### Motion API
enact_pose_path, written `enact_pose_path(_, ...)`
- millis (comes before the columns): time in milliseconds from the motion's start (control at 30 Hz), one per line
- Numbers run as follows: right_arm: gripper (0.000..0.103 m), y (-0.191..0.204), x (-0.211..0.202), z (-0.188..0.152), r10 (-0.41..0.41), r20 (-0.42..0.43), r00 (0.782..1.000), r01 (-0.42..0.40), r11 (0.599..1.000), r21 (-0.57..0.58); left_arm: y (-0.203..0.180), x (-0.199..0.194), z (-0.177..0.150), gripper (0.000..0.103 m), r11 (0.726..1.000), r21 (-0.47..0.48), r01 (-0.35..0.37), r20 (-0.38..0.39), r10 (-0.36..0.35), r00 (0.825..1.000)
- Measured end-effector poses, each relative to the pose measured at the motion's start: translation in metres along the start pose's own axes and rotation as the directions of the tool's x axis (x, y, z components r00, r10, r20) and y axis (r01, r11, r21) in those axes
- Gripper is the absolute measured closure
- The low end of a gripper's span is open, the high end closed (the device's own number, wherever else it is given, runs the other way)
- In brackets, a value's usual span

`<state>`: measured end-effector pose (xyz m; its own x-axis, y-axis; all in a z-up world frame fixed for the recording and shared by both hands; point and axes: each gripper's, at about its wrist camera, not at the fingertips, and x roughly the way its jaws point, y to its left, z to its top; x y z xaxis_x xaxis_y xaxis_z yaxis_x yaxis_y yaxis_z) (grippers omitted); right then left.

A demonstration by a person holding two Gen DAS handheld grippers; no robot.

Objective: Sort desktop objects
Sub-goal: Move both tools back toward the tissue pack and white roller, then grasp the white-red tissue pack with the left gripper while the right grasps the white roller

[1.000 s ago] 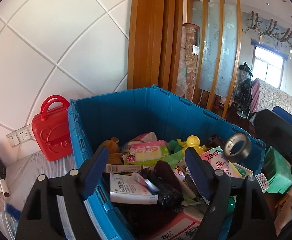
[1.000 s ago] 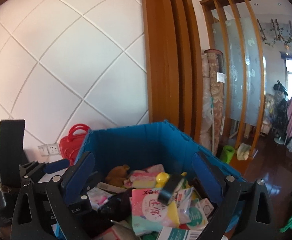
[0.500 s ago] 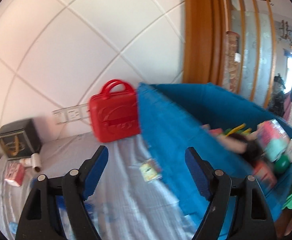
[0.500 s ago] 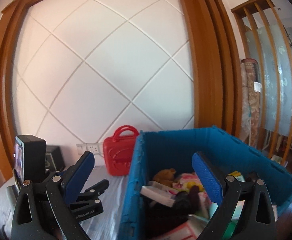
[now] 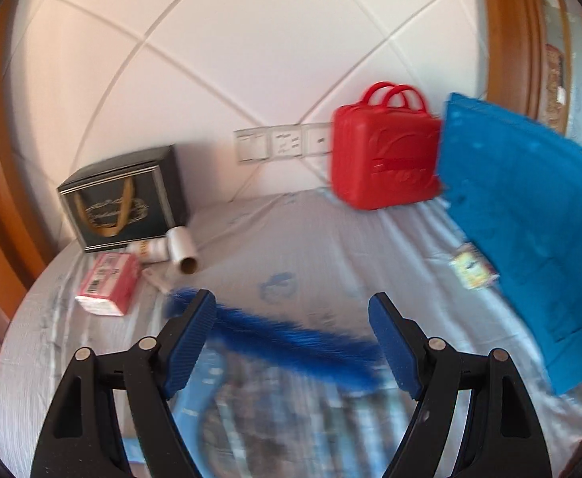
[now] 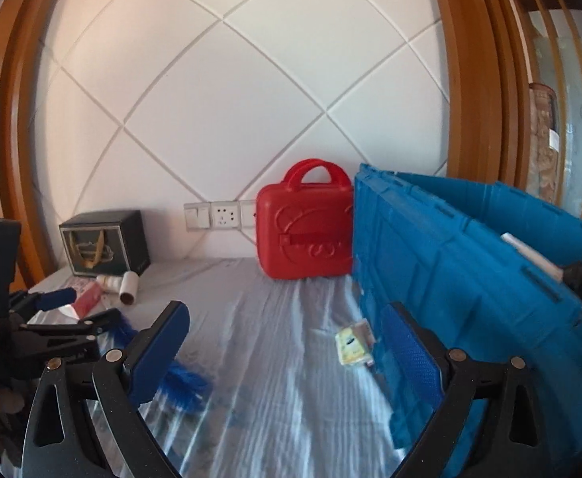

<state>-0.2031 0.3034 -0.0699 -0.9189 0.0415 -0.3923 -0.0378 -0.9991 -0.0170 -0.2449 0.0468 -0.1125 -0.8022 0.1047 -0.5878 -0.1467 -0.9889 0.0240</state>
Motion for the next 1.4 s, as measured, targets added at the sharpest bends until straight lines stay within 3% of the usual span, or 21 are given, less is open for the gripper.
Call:
enact_pose_path(133,0.005,0.018,0.043,-0.016,-0.032,-0.089,0.995,0.032,0.999,0.005,0.069,0.033,-0.008,0.024,0.997,-0.037,-0.066,-0.019,0.065,0.998)
enact_pose_path(267,0.005,0.028,0.074,-0.029,-0.037,-0.151,0.988,0.038,0.999,0.004,0.142,0.074,-0.019,0.024,0.982,-0.09,-0.168,-0.068,0.162,0.984)
enact_pose_path(467,0.005,0.088,0.131,-0.024,0.078,-0.191,0.978,-0.089,0.995,-0.048,0.205,0.115,-0.03,0.024,0.969,-0.124,-0.212,-0.092,0.201,0.975)
enact_pose_path(600,0.005,0.151,0.18,-0.012,0.196,-0.216,0.957,-0.214,0.975,-0.059,0.229,0.143,-0.035,0.024,0.969,-0.119,-0.214,-0.118,0.2,0.973)
enact_pose_path(833,0.005,0.272,0.265,-0.004,0.357,-0.286,0.889,-0.4,0.91,-0.109,0.248,0.174,-0.034,0.024,0.969,-0.134,-0.208,-0.132,0.19,0.973)
enact_pose_path(1000,0.01,0.318,0.321,-0.013,0.374,-0.349,0.859,-0.425,0.901,-0.081,0.252,0.191,-0.031,0.024,0.974,-0.113,-0.194,-0.141,0.178,0.974)
enact_pose_path(1267,0.017,0.342,0.379,-0.03,0.368,-0.445,0.816,-0.429,0.902,-0.041,0.262,0.201,-0.028,0.024,0.974,-0.119,-0.193,-0.124,0.179,0.976)
enact_pose_path(1400,0.017,0.351,0.393,-0.035,0.339,-0.47,0.815,-0.411,0.91,-0.056,0.266,0.205,-0.028,0.024,0.97,-0.128,-0.208,-0.113,0.194,0.974)
